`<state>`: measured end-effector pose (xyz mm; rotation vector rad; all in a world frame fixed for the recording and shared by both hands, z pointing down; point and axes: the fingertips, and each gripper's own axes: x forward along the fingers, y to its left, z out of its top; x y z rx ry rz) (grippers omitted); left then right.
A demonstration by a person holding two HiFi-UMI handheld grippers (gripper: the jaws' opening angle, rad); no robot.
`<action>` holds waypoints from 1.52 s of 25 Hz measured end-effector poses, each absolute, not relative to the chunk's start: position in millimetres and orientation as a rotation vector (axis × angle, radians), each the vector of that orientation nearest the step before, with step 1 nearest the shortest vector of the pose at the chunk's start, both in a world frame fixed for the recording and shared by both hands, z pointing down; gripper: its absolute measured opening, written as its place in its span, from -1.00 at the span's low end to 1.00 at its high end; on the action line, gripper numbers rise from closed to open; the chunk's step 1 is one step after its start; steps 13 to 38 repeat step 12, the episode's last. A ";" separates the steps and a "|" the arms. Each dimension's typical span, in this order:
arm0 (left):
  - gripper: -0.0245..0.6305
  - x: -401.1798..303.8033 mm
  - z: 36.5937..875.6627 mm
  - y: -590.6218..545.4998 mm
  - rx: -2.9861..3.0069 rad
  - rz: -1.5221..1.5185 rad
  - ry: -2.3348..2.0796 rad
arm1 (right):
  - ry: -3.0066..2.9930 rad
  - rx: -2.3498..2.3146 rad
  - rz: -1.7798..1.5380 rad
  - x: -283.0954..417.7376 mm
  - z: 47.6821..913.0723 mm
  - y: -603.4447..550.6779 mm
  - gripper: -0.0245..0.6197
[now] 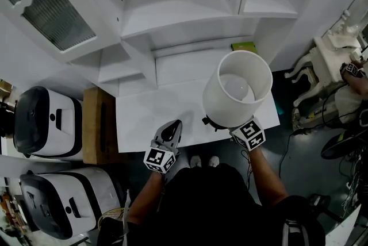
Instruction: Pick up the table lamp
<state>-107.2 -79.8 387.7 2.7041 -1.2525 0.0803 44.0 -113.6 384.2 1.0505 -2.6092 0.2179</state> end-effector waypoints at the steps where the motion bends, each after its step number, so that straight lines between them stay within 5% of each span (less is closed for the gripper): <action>1: -0.85 -107.0 387.0 -78.6 2.706 0.081 -1.252 | -2.608 1.049 0.218 44.0 383.8 -112.5 -0.49; 38: -0.85 -109.0 386.2 -71.2 2.692 0.076 -1.277 | -2.584 1.025 0.237 49.9 389.1 -96.9 -0.49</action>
